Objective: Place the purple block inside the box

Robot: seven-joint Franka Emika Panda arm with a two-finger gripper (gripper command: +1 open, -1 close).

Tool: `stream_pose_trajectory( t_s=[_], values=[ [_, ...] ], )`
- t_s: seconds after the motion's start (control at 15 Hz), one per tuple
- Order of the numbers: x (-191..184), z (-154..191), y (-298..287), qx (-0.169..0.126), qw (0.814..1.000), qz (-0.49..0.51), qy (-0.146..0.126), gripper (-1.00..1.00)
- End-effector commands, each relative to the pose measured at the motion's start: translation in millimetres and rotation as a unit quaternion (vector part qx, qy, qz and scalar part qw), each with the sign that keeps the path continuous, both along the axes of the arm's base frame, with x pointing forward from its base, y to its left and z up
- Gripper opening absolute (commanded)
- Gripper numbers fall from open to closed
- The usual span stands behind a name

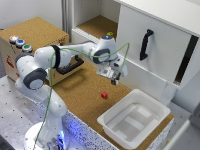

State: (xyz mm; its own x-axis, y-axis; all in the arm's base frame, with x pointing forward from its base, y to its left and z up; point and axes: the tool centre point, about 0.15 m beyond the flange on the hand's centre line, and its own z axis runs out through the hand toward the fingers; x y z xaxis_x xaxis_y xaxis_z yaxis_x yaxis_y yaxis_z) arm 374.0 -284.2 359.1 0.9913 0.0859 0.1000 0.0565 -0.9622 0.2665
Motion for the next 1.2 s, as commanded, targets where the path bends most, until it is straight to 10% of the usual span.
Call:
stream_pose_trajectory(
  t_s=[0.0,0.73,1.13],
  values=[
    [12,-45,-106,0.026,0.999,-0.001,0.022,-1.00],
    [2,-117,-161,0.151,0.988,-0.003,0.007,-1.00],
    [13,-123,-154,0.152,0.988,-0.011,0.001,-1.00]
  ],
)
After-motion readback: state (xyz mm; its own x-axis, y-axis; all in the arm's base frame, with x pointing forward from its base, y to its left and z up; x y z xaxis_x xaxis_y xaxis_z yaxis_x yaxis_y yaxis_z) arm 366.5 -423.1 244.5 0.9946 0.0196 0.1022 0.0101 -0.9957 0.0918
